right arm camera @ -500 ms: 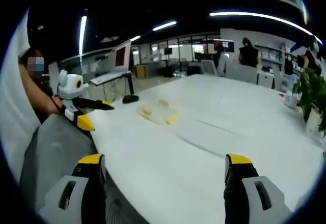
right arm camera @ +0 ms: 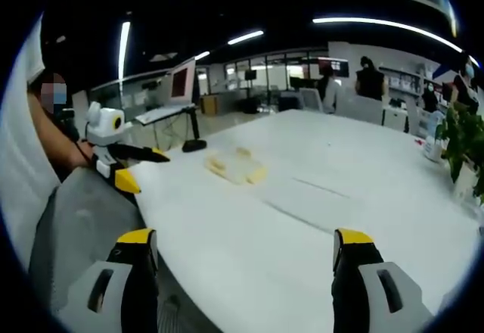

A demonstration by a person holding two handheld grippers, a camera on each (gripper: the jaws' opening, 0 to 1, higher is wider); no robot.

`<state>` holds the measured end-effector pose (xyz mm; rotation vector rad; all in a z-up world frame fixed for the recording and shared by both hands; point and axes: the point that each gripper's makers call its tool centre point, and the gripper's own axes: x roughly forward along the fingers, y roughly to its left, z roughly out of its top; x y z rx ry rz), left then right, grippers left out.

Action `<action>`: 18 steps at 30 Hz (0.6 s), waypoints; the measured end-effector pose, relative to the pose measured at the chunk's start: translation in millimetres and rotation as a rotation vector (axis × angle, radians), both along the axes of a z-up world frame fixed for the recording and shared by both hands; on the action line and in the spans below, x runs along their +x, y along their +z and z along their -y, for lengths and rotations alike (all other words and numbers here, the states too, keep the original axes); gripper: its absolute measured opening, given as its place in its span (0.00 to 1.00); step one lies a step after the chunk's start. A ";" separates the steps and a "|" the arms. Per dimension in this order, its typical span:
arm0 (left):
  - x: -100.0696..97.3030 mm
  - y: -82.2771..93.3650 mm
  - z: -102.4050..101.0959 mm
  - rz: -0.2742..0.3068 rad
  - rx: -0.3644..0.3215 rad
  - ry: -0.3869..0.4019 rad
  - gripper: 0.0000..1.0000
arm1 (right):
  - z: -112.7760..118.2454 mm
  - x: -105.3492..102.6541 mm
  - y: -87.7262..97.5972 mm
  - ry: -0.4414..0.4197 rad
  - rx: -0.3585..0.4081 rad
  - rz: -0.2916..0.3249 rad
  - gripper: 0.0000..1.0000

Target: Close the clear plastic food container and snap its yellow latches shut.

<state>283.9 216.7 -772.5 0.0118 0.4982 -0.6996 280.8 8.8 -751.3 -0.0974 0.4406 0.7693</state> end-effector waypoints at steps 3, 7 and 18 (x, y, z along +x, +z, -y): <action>0.0 -1.3 -1.0 -0.005 0.002 0.003 0.99 | 0.2 0.1 -0.3 -0.002 -0.001 -0.004 0.98; -0.8 -0.8 0.1 -0.002 0.004 -0.005 0.99 | 0.1 -0.3 -0.5 -0.001 -0.003 -0.002 0.98; -4.2 -4.0 3.6 -0.017 0.020 -0.029 0.99 | 0.0 -1.8 -3.9 -0.002 -0.017 -0.015 0.97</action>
